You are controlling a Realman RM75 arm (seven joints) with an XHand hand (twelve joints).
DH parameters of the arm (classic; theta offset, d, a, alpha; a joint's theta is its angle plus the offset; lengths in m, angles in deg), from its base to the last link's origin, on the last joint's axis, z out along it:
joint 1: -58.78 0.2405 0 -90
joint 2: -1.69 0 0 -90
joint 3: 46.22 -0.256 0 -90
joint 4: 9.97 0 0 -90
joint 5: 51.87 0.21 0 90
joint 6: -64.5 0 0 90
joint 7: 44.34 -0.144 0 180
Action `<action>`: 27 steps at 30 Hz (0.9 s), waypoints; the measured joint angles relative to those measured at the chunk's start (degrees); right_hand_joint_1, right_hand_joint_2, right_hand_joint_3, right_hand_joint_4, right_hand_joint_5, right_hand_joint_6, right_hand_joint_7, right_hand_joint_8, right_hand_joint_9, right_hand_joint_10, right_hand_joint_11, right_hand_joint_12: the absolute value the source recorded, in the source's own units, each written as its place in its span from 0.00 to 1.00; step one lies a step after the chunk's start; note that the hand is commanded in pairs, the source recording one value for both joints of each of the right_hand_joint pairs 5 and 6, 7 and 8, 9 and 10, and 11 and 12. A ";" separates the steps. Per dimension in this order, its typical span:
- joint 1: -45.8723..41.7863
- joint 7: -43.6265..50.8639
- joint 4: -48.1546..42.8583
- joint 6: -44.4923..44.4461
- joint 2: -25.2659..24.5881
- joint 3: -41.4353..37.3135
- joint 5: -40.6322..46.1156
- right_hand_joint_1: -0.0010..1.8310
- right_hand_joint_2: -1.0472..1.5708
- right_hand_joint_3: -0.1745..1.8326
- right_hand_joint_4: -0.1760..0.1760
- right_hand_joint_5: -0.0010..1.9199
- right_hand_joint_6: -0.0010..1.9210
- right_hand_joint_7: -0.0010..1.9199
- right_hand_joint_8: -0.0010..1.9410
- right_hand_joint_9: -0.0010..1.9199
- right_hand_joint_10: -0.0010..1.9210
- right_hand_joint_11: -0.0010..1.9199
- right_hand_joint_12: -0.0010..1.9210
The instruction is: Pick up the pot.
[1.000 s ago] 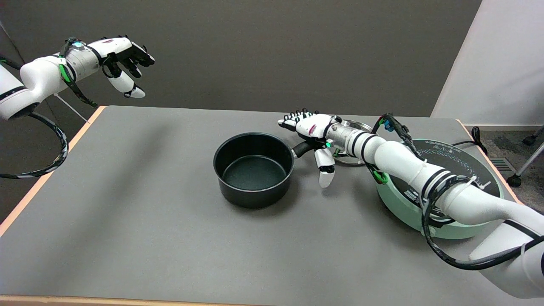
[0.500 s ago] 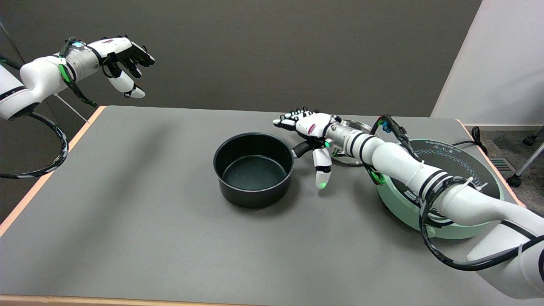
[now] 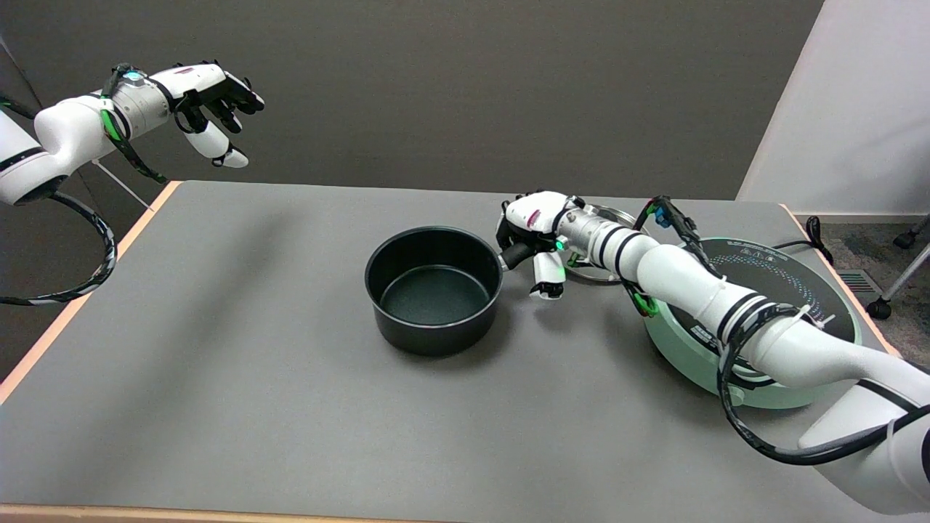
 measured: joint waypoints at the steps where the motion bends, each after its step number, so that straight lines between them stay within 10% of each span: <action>1: -0.09 0.01 -0.11 -0.05 0.02 -0.08 0.09 0.65 0.15 0.86 0.53 0.56 0.56 0.56 0.55 0.56 0.56 0.56 0.56; 5: -0.39 0.07 -0.48 -0.20 0.13 -0.44 0.41 0.66 0.17 0.74 0.44 0.61 0.61 0.61 0.61 0.61 0.61 0.61 0.61; 20: -1.01 -0.03 -1.16 -0.24 0.28 -1.02 1.29 0.62 0.12 0.79 0.49 0.58 0.58 0.58 0.57 0.58 0.58 0.58 0.58; 27: -1.36 -0.08 -1.17 0.76 0.33 -1.00 1.73 0.65 0.12 0.89 0.29 0.71 0.71 0.71 0.70 0.71 0.71 0.71 0.71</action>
